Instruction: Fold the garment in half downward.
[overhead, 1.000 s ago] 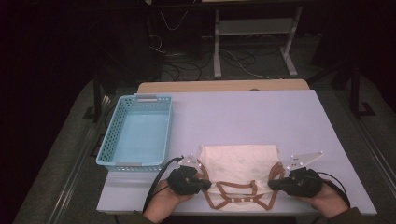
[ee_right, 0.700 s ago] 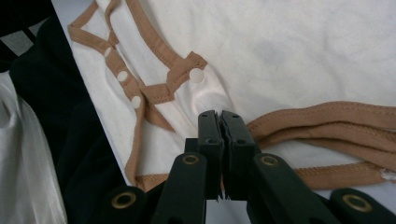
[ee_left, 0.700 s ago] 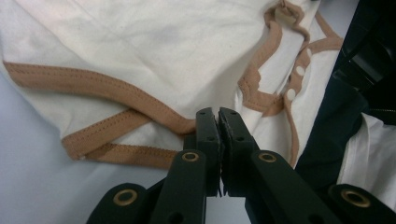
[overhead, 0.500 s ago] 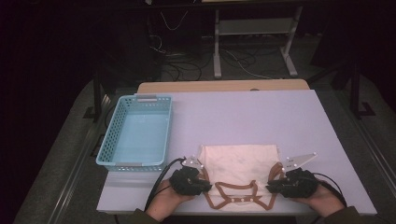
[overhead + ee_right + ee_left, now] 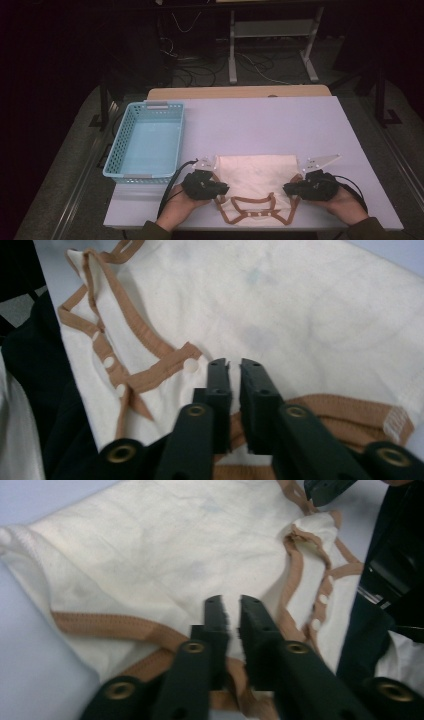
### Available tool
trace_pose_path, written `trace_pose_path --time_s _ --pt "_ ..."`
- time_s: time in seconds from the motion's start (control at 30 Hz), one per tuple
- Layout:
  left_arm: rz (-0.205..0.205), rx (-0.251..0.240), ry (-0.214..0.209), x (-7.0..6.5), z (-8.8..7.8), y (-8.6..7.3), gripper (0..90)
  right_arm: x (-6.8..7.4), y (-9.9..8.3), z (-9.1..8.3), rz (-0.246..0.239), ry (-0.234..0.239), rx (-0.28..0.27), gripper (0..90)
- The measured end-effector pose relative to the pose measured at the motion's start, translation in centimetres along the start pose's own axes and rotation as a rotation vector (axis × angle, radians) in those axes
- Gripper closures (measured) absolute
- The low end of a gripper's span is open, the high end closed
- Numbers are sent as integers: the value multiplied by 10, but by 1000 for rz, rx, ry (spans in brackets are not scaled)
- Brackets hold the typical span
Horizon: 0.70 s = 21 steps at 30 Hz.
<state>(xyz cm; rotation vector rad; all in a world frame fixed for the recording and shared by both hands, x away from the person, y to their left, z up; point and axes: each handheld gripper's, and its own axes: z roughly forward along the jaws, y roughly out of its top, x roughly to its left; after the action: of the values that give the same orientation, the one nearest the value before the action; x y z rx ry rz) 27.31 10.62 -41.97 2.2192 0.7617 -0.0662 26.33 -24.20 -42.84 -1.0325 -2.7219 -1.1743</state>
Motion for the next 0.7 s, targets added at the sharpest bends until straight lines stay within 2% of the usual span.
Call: trace_pose_path --time_s 0.13,0.17,0.27,0.37,0.67,0.7 --pt "0 19 -3 1 12 2 890 -4 2 7 -12 10 5 888" --pt "10 37 -5 0 20 3 890 -7 4 13 -28 25 18 889" --pt "24 50 -3 -1 26 3 890 -8 5 19 -37 38 25 889" --pt "27 56 -8 -2 28 2 891 -8 4 24 -45 49 49 889" --pt "32 73 -36 -9 27 -3 891 -5 2 25 -45 92 56 889" --pt "19 62 -38 -10 27 -4 891 -4 1 24 -47 95 55 889"
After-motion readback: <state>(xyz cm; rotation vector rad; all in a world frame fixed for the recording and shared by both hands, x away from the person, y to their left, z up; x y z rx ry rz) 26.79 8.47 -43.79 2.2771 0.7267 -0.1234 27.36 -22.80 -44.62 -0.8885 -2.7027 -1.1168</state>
